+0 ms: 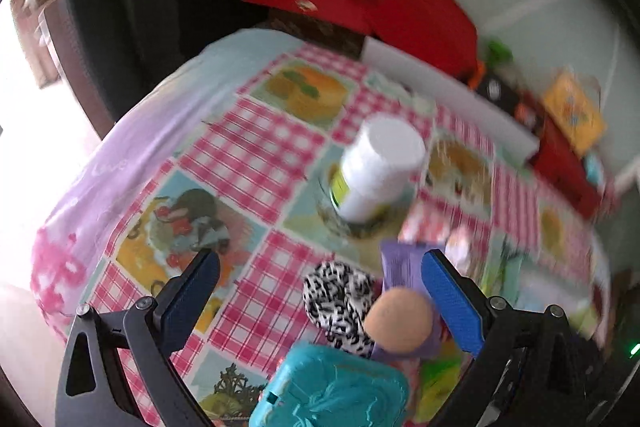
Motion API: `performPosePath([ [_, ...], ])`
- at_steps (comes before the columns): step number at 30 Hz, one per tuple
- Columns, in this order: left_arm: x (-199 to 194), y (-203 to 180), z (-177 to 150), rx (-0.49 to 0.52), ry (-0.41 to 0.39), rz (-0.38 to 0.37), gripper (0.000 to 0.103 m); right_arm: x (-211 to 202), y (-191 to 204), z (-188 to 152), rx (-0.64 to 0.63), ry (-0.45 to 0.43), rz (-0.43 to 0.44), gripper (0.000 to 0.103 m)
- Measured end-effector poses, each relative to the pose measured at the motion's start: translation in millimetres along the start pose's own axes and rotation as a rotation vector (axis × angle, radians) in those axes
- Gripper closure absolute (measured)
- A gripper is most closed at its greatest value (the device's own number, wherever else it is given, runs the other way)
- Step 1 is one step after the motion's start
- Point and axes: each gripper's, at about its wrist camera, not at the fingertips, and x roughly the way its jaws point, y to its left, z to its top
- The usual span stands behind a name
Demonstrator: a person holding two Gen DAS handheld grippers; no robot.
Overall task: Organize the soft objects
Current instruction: 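Move the left tool toward the beige makeup sponge and open it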
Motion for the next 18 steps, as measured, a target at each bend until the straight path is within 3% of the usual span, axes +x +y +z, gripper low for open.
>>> performPosePath([
  [7,8.2,-26.1,-6.3,0.102,0.05,-0.026,0.003,10.8,-7.1,5.2,0.031,0.009,0.102,0.0],
  [18,12.3,-49.1,-12.1,0.209,0.068,-0.056,0.003,29.2,-10.7,2.7,0.053,0.079,0.214,0.019],
])
